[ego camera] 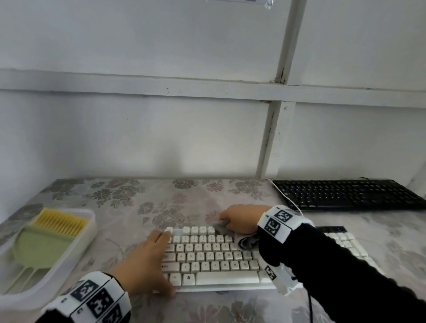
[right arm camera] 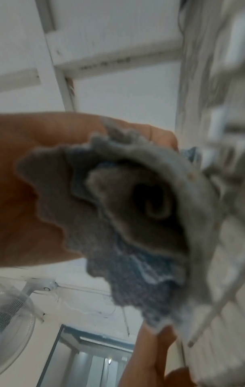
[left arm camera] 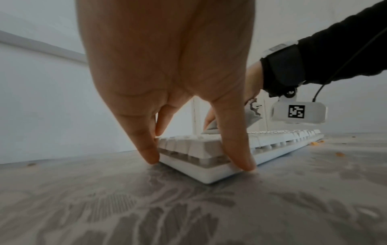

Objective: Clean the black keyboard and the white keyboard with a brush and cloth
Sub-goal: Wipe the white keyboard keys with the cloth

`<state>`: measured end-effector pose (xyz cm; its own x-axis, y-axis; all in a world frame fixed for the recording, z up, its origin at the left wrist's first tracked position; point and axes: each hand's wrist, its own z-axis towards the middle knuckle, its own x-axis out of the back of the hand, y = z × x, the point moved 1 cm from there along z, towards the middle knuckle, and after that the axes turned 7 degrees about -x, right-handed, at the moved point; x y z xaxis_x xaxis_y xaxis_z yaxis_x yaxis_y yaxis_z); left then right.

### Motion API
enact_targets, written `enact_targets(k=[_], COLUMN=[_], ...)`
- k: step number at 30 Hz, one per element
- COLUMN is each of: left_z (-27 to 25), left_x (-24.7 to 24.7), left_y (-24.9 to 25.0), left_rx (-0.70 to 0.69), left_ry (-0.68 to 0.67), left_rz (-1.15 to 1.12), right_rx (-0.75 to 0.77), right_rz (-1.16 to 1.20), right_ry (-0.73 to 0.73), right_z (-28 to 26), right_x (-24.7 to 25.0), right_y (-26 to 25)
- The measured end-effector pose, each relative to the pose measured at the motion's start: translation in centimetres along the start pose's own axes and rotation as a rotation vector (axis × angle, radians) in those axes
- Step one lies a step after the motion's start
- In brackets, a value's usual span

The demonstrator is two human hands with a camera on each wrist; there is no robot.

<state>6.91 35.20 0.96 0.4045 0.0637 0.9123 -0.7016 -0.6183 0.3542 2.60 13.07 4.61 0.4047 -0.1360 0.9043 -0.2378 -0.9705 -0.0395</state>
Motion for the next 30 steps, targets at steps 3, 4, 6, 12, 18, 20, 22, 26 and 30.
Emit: enact_targets(k=[3,4,6,12,18,20,22,26,30], left_z=[-0.1,-0.1,0.0,0.0,0.1,0.1,0.1,0.2,0.3], left_x=[0.2,0.2,0.2,0.2,0.1,0.1,0.1,0.1,0.1], left_y=[0.1,0.1,0.0,0.2,0.1,0.1,0.1,0.3,0.2], left_rx=[-0.001,0.003,0.012,0.035,0.064,0.067,0.068,0.074,0.095], left_ry=[-0.012,-0.018,-0.024,-0.017,-0.021,-0.02,-0.026,-0.02,-0.027], left_rz=[-0.002,-0.003,-0.005,0.01,-0.015,-0.025,-0.034,-0.033,-0.038], right_rx=[-0.033,-0.047,-0.077,-0.171,-0.206,-0.133,-0.04,0.082,0.085], right_rz=[0.028,0.028,0.013,-0.003,-0.057,0.045,0.149,0.184,0.141], right_ry=[-0.01,-0.015,-0.024,-0.004,0.025,0.072,0.099,0.127,0.137], right_z=[-1.2,-1.5,-2.2,-4.8,-5.0,-4.7,-4.1,-2.4,-1.3], right_x=[-0.3,-0.4,-0.6,-1.1,-1.2,-0.8,-0.5,-0.8,-1.2], right_y=[3.2,4.3,6.5,12.4,15.2,13.7,10.8,4.9,0.6])
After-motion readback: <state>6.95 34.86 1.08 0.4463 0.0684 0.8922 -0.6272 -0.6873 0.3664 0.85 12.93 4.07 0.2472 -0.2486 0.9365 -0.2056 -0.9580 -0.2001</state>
